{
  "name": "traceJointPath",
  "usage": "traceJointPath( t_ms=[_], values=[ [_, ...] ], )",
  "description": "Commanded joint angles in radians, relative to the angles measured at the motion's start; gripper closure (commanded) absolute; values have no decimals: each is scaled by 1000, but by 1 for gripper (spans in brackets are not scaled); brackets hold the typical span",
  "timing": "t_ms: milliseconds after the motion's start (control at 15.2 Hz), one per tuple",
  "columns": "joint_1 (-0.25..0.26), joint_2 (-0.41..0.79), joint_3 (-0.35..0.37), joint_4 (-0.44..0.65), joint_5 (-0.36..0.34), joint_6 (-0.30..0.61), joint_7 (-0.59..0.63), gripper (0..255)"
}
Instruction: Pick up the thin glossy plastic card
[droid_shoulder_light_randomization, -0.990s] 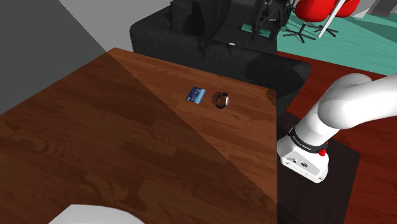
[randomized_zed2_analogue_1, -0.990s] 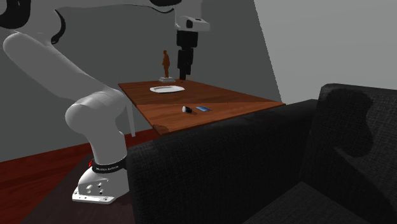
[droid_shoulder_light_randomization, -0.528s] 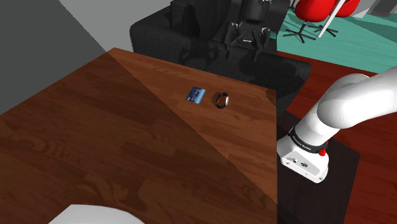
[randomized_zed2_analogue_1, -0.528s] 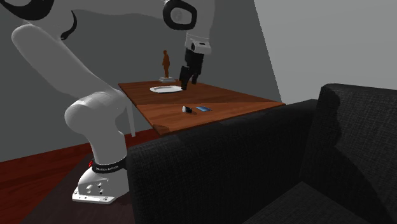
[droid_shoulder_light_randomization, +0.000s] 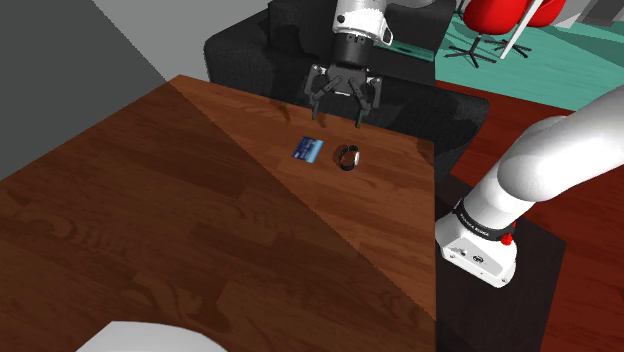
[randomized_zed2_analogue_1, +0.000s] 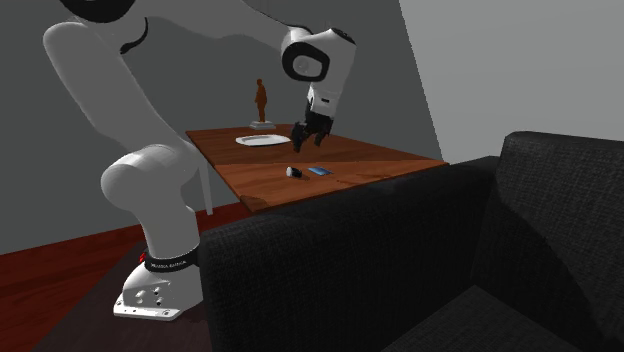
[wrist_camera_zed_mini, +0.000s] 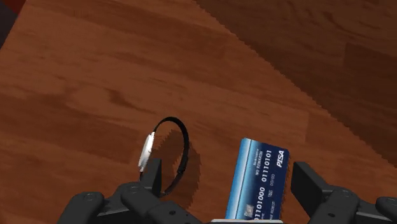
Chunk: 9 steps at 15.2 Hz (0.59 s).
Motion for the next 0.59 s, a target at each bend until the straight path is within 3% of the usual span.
traceJointPath(
  t_ms=[0,198,528],
  values=[
    [-1,70,31,17,49,56,81,0],
    [-1,175,67,42,113,143,184,0],
    [3,208,77,16,124,198,164,0]
  ],
)
